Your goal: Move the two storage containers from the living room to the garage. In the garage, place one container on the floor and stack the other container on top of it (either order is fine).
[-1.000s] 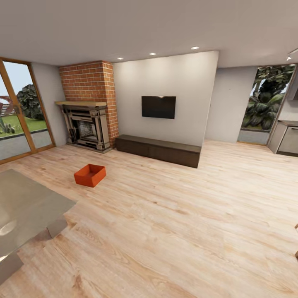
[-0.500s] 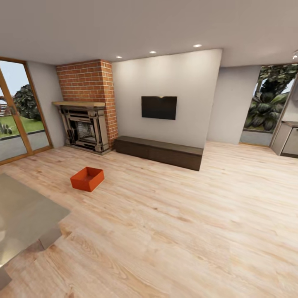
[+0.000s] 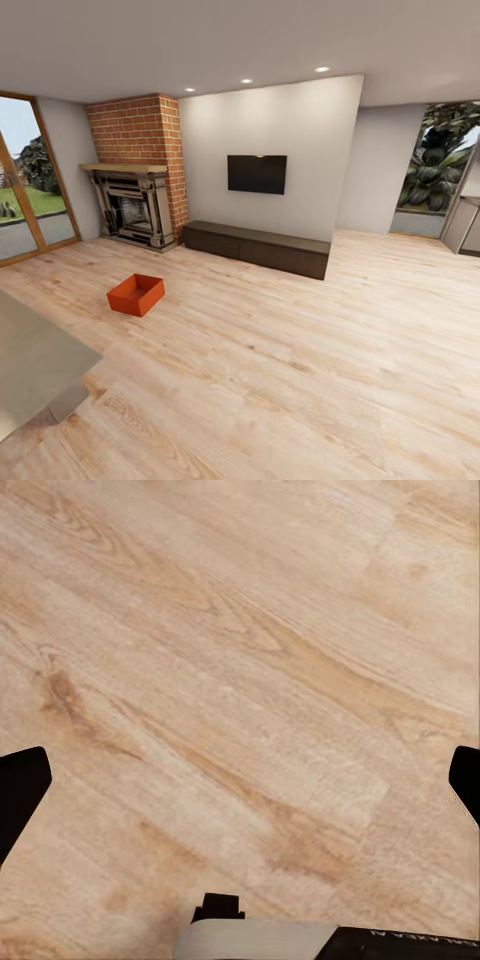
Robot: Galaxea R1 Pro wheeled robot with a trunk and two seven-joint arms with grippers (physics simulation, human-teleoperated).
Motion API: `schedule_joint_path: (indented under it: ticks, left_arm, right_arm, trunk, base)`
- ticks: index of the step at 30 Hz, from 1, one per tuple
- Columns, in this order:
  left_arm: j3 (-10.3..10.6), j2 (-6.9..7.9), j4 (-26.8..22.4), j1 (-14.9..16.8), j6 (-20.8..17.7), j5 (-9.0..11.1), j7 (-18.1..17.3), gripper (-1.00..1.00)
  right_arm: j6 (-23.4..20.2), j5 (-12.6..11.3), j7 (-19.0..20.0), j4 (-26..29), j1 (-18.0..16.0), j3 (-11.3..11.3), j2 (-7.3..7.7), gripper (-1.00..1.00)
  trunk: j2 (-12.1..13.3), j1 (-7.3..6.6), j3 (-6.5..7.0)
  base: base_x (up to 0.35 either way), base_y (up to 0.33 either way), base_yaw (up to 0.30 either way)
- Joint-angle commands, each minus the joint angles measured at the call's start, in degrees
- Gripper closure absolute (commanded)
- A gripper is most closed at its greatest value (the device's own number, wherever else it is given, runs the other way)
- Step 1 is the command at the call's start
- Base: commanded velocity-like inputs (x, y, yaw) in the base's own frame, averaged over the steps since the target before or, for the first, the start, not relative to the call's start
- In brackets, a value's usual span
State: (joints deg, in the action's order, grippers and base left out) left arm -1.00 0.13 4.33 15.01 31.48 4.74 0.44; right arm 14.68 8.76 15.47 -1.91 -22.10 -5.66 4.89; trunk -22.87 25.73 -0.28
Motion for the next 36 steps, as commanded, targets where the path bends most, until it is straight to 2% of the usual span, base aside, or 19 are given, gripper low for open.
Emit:
schedule_joint_path:
  ticks: [1,36]
  left_arm:
    - [-0.1,-0.03,0.2,0.1,0.3,0.3,-0.1,-1.00]
    - [-0.1,0.07,0.2,0.1,0.4,0.3,-0.1,-1.00]
  right_arm:
    - [0.4,0.6,0.1,-0.2,-0.1,-0.5,0.03,-1.00]
    - [0.4,0.6,0.1,-0.2,-0.1,-0.5,0.03,-1.00]
  trunk:
    - [0.0,0.06,-0.03]
    - [0.0,0.06,-0.03]
  base:
    - [0.321,0.000,0.000]
    - [0.321,-0.064,0.000]
